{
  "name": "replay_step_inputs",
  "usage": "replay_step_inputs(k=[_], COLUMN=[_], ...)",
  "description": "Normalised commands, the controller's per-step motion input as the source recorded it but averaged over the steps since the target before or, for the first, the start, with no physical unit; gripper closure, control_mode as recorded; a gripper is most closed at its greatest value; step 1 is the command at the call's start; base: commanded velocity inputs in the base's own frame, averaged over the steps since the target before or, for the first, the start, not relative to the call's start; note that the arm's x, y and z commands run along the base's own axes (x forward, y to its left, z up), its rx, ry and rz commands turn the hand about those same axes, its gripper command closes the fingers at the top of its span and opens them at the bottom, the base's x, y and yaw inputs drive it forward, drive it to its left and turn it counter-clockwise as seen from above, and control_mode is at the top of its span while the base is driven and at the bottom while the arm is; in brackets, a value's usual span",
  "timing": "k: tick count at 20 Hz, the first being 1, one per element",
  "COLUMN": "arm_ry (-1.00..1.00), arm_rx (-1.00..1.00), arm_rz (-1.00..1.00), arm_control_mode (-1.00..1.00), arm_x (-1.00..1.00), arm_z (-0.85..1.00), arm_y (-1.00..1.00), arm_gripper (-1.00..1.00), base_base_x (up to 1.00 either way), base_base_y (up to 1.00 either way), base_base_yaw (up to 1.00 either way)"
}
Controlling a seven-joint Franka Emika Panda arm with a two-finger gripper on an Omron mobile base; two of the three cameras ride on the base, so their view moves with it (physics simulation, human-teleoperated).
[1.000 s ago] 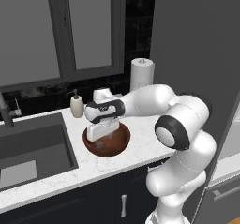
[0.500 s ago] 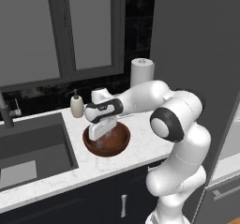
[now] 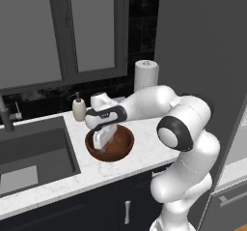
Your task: Grab a lemon wedge from the fridge and one ice cube from the ice bowl, and put them in the glass of lemonade.
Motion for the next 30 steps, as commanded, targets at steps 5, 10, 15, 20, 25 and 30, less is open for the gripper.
replay_step_inputs(k=[5,10,15,20,25,30], arm_ry=[0.00,0.01,0.00,0.00,0.00,0.00], arm_rx=[0.00,0.00,0.03,0.08,0.02,0.01], arm_rz=[0.12,0.09,0.01,0.00,0.00,0.00], arm_control_mode=[-1.00,-1.00,-1.00,-1.00,-1.00,-1.00], arm_x=[0.00,0.28,0.46,0.07,0.08,0.06], arm_z=[-0.25,-0.32,0.05,0.02,-0.05,-0.37], arm_y=[-0.12,-0.17,0.12,0.21,0.05,0.01], arm_gripper=[-1.00,-1.00,-1.00,-1.00,-1.00,-1.00], base_base_x=[0.00,0.00,0.00,0.00,0.00,0.00], base_base_y=[0.00,0.00,0.00,0.00,0.00,0.00], base_base_yaw=[0.00,0.00,0.00,0.00,0.00,0.00])
